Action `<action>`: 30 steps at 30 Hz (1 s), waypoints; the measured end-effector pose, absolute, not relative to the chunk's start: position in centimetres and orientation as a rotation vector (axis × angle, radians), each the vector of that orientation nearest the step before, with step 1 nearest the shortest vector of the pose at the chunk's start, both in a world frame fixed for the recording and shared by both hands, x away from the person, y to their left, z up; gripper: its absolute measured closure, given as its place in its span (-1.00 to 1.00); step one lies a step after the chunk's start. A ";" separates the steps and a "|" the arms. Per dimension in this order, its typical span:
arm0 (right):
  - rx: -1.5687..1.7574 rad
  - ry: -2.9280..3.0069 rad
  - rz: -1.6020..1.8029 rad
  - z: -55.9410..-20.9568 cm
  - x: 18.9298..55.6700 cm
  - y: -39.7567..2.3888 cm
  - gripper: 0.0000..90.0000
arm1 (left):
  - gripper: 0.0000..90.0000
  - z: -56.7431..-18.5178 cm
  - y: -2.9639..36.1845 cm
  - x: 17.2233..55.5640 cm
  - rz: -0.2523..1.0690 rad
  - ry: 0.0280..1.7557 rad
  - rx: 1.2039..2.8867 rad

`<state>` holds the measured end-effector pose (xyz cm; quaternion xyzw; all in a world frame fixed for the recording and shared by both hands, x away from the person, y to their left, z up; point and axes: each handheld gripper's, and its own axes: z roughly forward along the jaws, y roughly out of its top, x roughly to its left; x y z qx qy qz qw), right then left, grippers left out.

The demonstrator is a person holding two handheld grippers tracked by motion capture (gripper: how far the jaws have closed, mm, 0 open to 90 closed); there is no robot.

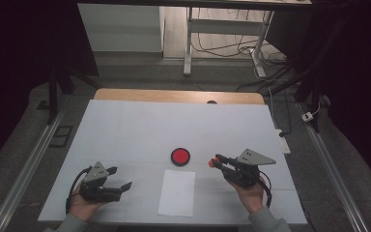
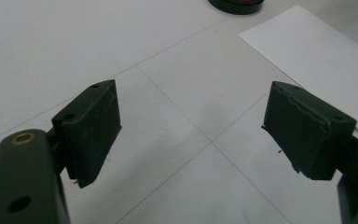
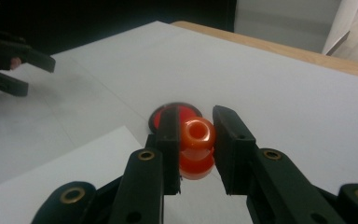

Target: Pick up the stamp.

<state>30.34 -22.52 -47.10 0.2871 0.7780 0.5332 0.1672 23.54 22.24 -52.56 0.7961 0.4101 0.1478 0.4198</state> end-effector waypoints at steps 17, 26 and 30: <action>0.726 2.264 1.636 -46.6 30.5 -18.1 0.60 | -0.59 -52.6 22.3 23.6 0.373 1.028 1.997; 0.684 2.317 1.648 -47.1 30.7 -16.5 0.60 | -0.59 -52.7 22.4 23.5 0.382 1.029 1.986; 0.674 2.336 1.641 -47.3 30.6 -16.2 0.60 | -0.59 -52.7 22.3 23.6 0.382 1.026 1.987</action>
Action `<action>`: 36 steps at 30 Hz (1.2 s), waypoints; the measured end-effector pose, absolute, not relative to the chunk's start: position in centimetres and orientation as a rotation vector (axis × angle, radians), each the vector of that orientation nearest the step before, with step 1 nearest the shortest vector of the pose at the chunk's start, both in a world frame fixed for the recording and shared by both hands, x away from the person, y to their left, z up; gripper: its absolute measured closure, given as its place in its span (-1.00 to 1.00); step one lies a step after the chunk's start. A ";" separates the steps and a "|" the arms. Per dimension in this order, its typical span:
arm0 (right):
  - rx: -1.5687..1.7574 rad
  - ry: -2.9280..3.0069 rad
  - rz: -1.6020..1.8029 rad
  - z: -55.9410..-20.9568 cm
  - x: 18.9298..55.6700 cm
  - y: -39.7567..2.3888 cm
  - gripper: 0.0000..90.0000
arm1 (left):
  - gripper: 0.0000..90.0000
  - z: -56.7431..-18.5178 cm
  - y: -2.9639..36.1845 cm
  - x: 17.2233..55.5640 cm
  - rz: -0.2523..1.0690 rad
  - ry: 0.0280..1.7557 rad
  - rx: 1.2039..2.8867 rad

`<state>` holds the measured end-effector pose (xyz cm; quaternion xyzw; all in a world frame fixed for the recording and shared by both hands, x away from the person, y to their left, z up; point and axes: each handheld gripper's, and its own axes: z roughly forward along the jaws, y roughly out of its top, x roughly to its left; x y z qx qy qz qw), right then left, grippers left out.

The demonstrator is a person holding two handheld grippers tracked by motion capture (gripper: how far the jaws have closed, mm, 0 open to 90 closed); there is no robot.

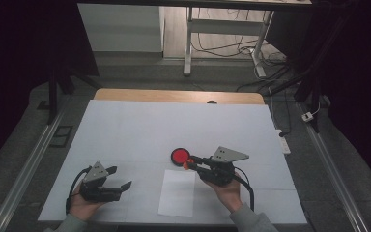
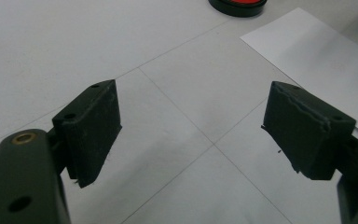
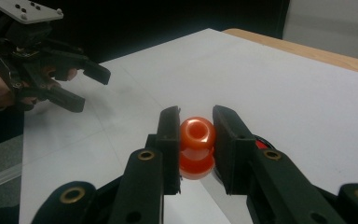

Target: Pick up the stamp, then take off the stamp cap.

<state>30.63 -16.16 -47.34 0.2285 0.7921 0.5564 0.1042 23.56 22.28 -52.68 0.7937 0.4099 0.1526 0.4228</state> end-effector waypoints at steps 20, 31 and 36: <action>0.675 2.328 1.653 -47.0 30.2 -16.5 0.60 | -0.57 -52.3 21.9 23.1 0.424 0.998 1.978; 0.679 2.324 1.659 -46.9 30.3 -16.6 0.60 | -0.56 -51.2 21.1 23.4 0.447 0.947 1.979; 0.682 2.328 1.670 -47.0 30.3 -16.6 0.60 | -0.54 -50.7 20.5 23.8 0.441 0.930 1.981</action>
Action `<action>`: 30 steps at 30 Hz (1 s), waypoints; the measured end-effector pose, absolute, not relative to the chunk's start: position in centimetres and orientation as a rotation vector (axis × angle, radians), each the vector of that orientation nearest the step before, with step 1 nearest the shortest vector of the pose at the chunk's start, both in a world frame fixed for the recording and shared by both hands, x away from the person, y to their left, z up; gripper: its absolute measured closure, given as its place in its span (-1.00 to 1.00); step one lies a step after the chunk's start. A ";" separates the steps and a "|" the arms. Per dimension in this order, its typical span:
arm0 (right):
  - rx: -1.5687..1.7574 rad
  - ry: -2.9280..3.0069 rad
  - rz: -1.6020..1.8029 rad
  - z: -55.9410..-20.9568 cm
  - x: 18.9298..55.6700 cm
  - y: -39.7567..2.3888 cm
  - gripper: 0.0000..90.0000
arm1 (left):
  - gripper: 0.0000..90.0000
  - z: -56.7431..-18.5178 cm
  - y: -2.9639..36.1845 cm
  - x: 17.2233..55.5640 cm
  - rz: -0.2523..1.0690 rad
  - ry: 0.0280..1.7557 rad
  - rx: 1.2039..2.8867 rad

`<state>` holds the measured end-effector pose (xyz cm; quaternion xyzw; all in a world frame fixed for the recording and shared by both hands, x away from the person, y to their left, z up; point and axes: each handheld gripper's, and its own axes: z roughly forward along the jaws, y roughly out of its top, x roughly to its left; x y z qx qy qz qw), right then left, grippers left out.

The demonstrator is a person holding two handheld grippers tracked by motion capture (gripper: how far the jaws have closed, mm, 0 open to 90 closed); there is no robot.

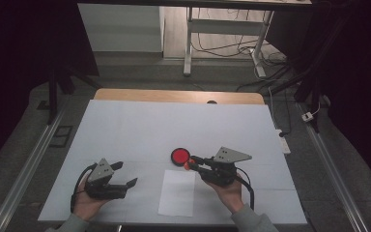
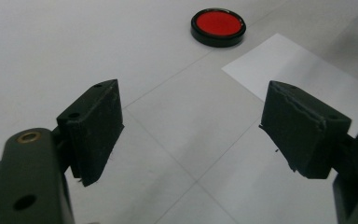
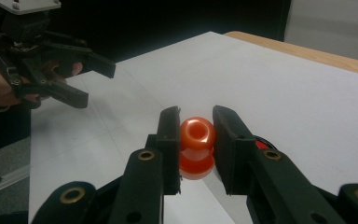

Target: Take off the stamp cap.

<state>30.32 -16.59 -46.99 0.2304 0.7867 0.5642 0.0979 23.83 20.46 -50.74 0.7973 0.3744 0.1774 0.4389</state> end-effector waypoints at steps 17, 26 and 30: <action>0.656 2.333 1.684 -46.8 30.4 -16.2 0.60 | -0.51 -49.8 18.0 24.7 0.415 0.877 2.002; 0.644 2.332 1.690 -46.7 30.4 -16.4 0.60 | -0.51 -49.2 15.9 26.1 0.386 0.837 2.026; 0.652 2.326 1.691 -46.7 30.4 -16.4 0.60 | -0.51 -49.0 14.7 26.9 0.356 0.806 2.050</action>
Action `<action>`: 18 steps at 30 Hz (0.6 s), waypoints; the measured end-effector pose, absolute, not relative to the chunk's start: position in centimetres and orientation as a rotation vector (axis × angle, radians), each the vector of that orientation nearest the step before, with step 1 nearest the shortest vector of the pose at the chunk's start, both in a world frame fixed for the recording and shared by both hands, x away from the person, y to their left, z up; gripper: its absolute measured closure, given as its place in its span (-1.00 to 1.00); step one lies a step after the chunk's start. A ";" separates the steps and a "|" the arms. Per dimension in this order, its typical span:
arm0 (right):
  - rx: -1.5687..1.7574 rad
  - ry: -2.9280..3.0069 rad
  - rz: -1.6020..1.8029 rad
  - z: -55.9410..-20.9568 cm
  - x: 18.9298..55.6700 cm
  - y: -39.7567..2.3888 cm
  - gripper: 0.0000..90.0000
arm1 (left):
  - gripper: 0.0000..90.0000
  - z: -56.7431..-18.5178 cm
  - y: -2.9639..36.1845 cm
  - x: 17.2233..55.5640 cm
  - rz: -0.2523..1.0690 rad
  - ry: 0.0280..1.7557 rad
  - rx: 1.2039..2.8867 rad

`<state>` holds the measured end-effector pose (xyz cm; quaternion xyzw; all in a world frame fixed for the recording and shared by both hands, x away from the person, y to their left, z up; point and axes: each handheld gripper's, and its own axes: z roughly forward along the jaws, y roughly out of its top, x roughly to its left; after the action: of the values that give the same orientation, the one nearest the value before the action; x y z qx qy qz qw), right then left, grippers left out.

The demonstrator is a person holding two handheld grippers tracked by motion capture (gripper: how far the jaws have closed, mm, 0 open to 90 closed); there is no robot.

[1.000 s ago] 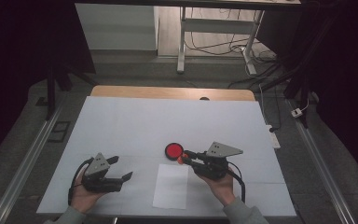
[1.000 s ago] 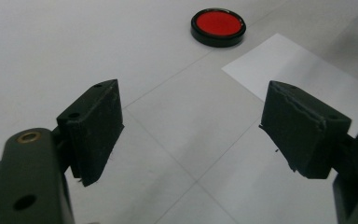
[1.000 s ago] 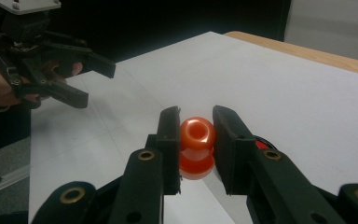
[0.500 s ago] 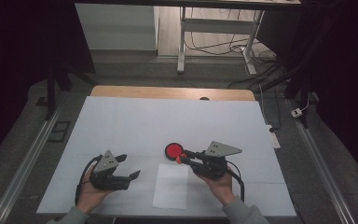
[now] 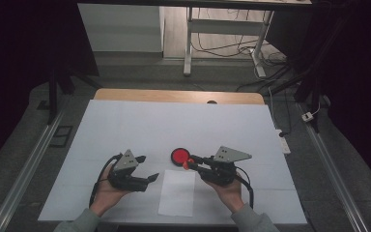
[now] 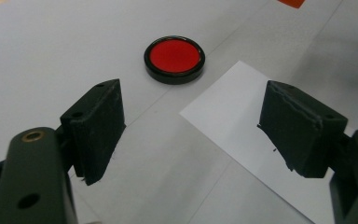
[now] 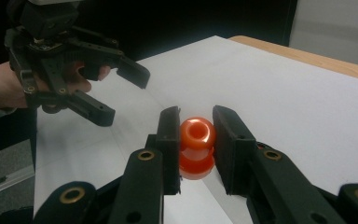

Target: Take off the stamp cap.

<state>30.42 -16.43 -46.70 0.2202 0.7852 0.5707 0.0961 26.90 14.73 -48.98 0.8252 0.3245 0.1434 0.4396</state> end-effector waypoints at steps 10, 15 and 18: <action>0.647 2.335 1.685 -46.9 30.3 -16.2 0.60 | -0.51 -48.5 12.6 27.5 0.342 0.744 2.078; 0.653 2.337 1.683 -46.9 30.4 -16.1 0.60 | -0.51 -48.3 12.1 27.7 0.338 0.732 2.082; 0.646 2.342 1.680 -47.0 30.3 -16.0 0.60 | -0.51 -48.3 11.8 27.8 0.340 0.729 2.080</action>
<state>30.31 -16.01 -46.98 0.2176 0.7895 0.5662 0.0938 27.79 11.80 -48.28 0.8374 0.2936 0.1368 0.4402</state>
